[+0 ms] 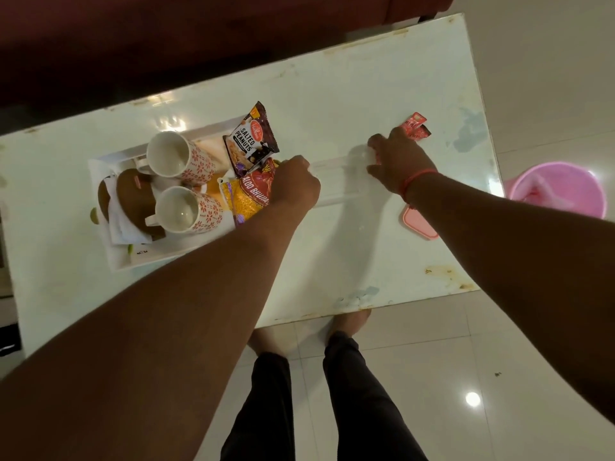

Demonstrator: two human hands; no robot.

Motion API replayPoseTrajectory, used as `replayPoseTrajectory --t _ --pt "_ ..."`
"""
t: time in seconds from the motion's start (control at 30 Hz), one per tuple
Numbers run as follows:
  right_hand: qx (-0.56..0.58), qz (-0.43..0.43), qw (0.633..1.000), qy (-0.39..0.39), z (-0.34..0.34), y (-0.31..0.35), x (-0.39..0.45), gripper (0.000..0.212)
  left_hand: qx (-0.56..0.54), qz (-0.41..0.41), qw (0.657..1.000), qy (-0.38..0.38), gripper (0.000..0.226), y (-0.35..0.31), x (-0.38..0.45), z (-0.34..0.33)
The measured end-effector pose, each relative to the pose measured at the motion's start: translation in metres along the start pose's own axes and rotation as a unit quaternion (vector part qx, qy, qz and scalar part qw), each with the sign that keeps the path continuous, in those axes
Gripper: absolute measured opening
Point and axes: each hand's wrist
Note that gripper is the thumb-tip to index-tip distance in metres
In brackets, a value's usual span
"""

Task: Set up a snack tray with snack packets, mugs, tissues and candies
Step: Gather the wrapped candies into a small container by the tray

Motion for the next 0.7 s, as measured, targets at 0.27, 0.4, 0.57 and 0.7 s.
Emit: replayPoseTrajectory --t 0.27,0.4,0.57,0.7 --pt "0.128 0.026 0.98 -0.148 0.007 0.01 -0.006 0.035 0.004 0.01 1.0 0.002 0.034 0.002 0.0 0.001" --pt "0.15 0.181 0.971 -0.031 0.015 0.038 -0.024 0.036 0.045 -0.012 0.998 -0.042 0.035 0.005 -0.009 0.007" --pt "0.094 0.177 0.977 -0.066 0.022 0.021 -0.017 0.038 0.142 -0.102 0.976 -0.126 0.038 0.007 -0.017 0.013" --pt "-0.035 0.007 0.991 -0.13 0.038 -0.016 0.006 0.05 0.146 -0.126 0.971 -0.143 0.036 0.005 -0.012 0.017"
Point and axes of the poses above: each hand's wrist, its own x-axis towards the middle knuckle, its own z-axis out of the back of the hand, y = z × x, and after that the axes turned 14 degrees about x, right-handed
